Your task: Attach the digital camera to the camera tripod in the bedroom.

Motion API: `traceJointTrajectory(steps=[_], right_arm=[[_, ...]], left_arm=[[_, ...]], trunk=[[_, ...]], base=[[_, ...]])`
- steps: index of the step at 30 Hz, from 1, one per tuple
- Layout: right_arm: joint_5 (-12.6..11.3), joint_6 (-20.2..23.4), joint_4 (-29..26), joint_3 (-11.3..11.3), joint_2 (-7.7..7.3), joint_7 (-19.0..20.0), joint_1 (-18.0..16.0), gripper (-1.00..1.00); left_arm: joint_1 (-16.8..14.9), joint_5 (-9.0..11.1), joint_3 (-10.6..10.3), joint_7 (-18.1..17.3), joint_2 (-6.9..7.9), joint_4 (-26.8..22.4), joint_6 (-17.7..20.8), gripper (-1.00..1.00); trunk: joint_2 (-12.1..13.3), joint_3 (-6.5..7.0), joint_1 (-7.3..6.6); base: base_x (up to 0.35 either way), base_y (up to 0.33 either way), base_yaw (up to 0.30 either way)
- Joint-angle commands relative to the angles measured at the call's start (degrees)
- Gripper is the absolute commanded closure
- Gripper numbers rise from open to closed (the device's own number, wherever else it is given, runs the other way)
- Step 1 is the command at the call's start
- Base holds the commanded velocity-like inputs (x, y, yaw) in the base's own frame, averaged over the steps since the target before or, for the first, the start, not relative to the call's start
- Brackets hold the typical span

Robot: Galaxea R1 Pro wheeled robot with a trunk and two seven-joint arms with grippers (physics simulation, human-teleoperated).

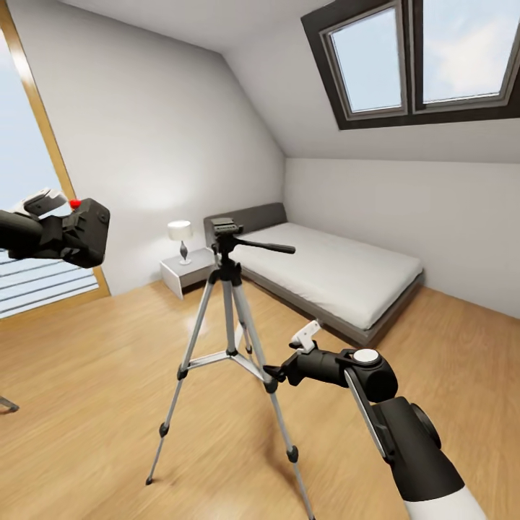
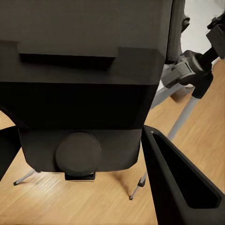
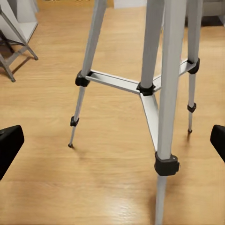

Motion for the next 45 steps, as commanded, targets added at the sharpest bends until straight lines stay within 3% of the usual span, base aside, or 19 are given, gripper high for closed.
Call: traceJointTrajectory(steps=[1,8,17,24,34,45], right_arm=[[0.6,0.1,-0.1,0.0,-0.01,0.5,-0.1,-1.0],[0.7,0.1,-0.1,0.1,0.09,0.5,-0.1,-1.0],[0.7,-0.2,-0.1,0.2,0.07,0.4,-0.1,-1.0],[0.7,-0.7,2.2,0.3,0.13,0.4,-0.1,-1.0],[0.6,-3.4,6.0,0.4,0.23,0.3,-0.1,-1.0],[0.5,-3.6,6.2,0.4,0.23,-2.0,-0.1,-1.0]], left_arm=[[-0.2,0.6,-0.3,0.4,0.03,0.0,0.0,1.0],[-0.3,0.6,0.9,0.4,-0.14,0.0,0.0,1.0],[-0.3,0.6,1.2,0.4,-0.16,0.0,0.1,1.0],[-0.3,0.6,2.5,0.4,-0.35,0.0,0.2,1.0],[-0.7,0.6,3.4,0.9,-2.89,0.2,0.3,1.0],[-0.8,0.6,3.9,0.8,-3.71,0.2,0.3,1.0]], trunk=[[-0.1,-0.08,0.03],[-0.1,-0.08,0.03],[-0.1,-0.08,0.03],[-0.1,-0.08,0.03],[-0.1,-0.08,0.03],[-0.1,-0.08,0.03]], base=[[0.251,0.0,0.011],[0.25,0.01,0.003],[0.049,0.005,0.0],[0.01,0.001,0.0],[0.001,0.0,0.0],[0.0,0.0,0.0]])
